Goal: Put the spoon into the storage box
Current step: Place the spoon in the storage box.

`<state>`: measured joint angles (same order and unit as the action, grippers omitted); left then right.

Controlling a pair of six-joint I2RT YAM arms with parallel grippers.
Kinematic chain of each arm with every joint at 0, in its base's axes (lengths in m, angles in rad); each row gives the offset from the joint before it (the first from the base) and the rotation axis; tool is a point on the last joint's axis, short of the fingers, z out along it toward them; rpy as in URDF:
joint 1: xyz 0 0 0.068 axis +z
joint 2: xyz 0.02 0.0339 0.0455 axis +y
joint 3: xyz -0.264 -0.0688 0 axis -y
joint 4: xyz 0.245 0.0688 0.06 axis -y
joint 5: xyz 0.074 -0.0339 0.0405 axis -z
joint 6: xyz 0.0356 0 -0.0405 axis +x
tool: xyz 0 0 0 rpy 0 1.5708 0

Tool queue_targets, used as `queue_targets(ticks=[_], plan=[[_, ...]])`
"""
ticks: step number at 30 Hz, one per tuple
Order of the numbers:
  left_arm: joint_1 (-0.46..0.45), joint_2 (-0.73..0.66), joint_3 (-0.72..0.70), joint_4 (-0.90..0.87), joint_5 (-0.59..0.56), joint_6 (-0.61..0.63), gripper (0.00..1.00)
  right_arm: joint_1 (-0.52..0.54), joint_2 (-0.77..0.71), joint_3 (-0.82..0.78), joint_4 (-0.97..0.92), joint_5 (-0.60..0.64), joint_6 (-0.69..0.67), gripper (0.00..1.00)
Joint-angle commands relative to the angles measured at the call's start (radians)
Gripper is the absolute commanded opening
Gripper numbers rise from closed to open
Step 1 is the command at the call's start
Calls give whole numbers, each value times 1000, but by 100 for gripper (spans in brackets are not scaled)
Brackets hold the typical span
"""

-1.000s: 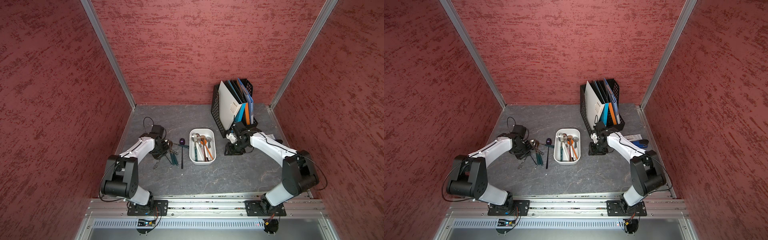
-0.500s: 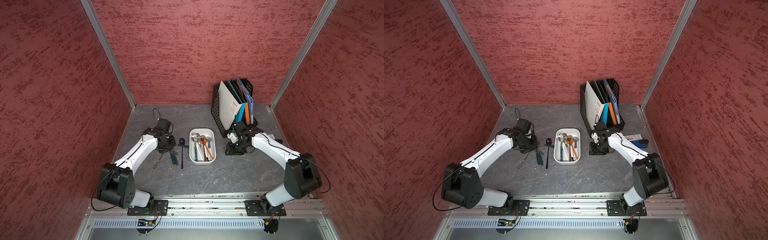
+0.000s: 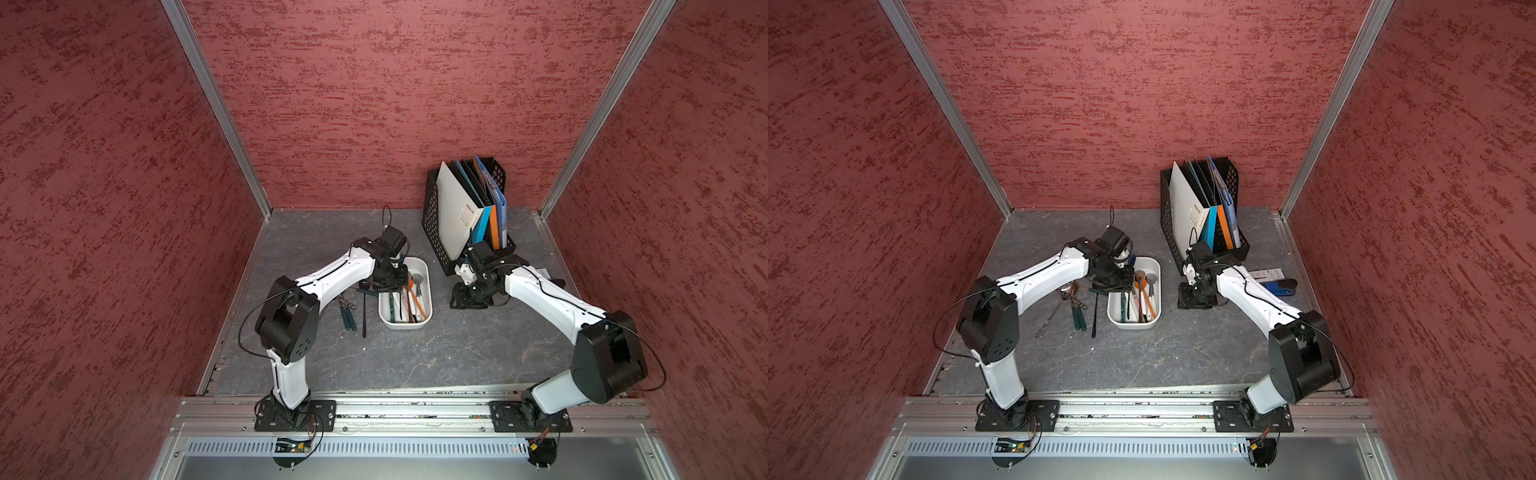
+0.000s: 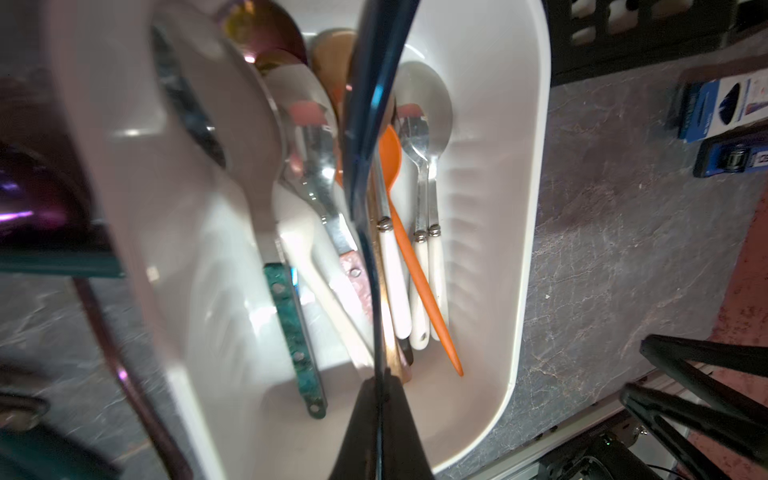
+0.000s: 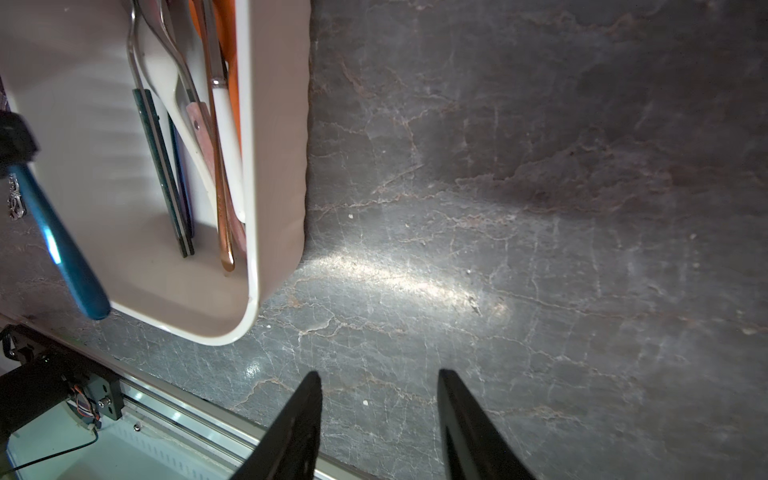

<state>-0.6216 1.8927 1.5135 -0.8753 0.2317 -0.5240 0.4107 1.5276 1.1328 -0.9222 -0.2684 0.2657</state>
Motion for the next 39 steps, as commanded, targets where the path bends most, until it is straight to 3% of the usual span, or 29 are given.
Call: queue_targets(ticks=[1, 17, 20, 23, 30, 39], plan=[[-4, 36, 45, -16, 18, 23, 0, 7, -23, 9, -9, 18, 9, 48], [30, 167, 42, 18, 92, 38, 1, 8, 22, 4, 3, 13, 2, 48], [36, 169, 42, 18, 96, 39, 6, 7, 32, 4, 6, 12, 2, 48], [33, 151, 34, 23, 82, 39, 17, 8, 38, 1, 11, 11, 1, 48], [35, 59, -12, 23, 43, 35, 42, 8, 52, 5, 11, 8, -5, 48], [146, -230, -184, -67, -37, 51, 45, 8, 64, 2, 20, 4, -16, 48]])
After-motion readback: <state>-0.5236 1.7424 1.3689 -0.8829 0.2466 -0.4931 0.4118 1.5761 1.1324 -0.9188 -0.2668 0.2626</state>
